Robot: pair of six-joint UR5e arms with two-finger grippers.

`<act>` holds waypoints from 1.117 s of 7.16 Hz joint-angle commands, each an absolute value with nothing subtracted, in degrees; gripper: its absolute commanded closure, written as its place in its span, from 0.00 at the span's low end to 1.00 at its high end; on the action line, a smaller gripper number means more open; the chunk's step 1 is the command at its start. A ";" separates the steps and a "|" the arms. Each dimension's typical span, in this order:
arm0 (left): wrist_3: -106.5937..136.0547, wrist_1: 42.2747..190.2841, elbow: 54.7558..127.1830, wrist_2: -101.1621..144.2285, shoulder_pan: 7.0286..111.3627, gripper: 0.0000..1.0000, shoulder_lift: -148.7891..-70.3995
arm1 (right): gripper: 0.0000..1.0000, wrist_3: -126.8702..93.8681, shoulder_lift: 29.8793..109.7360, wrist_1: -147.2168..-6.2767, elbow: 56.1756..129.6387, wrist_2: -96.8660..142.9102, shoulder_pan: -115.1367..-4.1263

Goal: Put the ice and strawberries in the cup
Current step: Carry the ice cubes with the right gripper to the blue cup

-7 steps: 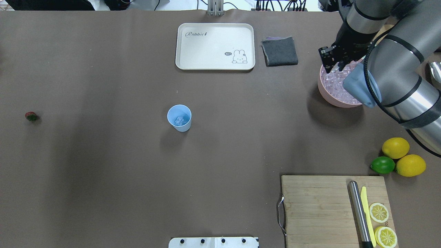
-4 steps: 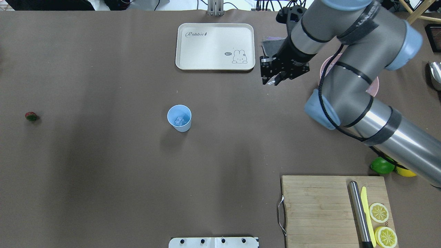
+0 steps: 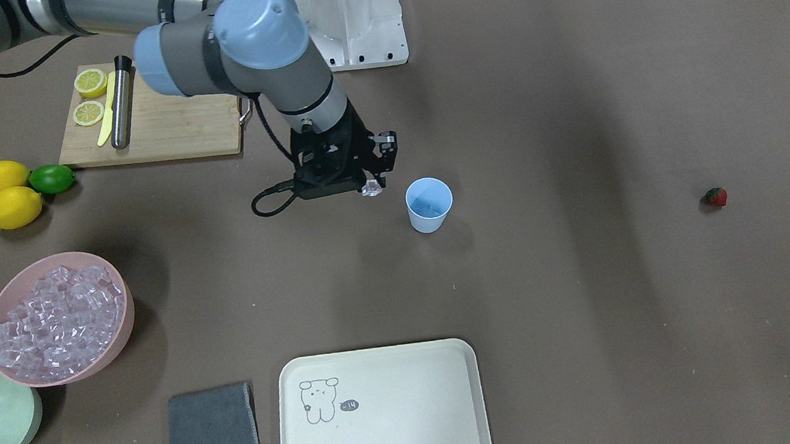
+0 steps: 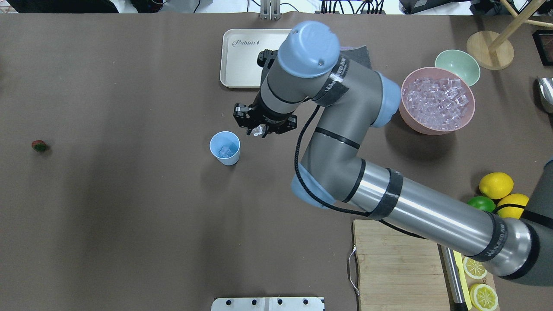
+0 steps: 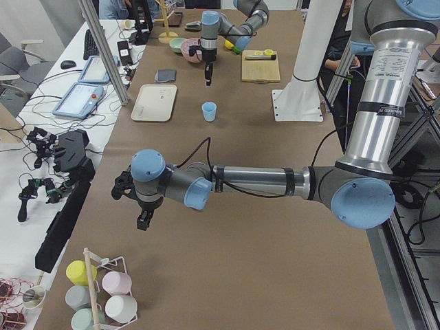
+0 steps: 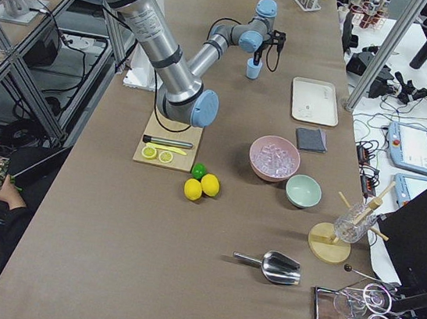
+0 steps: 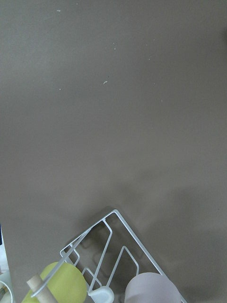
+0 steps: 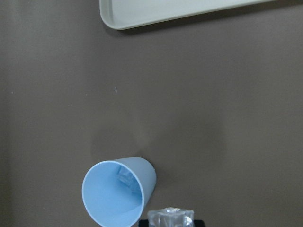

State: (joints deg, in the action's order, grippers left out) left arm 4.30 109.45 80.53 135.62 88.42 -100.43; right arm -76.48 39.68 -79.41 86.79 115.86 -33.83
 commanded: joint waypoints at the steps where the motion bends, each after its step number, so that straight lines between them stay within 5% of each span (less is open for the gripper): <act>1: 4.22 109.51 80.51 135.62 88.42 0.02 -100.37 | 1.00 -77.69 35.52 -79.10 81.49 113.12 -31.29; 5: 4.22 109.42 80.42 135.53 88.42 0.02 -100.37 | 1.00 -77.70 32.61 -79.10 76.73 111.89 -30.15; 6: 4.22 109.42 80.33 135.53 88.42 0.02 -100.37 | 0.85 -77.61 32.61 -79.19 76.64 111.80 -30.15; 7: 4.22 109.42 80.33 135.53 88.42 0.02 -100.46 | 0.04 -77.78 32.52 -79.62 76.12 110.40 -29.97; 8: 4.22 109.34 80.33 135.44 88.42 0.02 -100.55 | 0.01 -79.61 31.91 -79.37 76.11 110.39 -29.88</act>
State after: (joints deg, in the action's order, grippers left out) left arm 4.22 109.41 80.35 135.51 88.42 -100.45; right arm -78.16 32.42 -79.41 76.34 110.88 -30.03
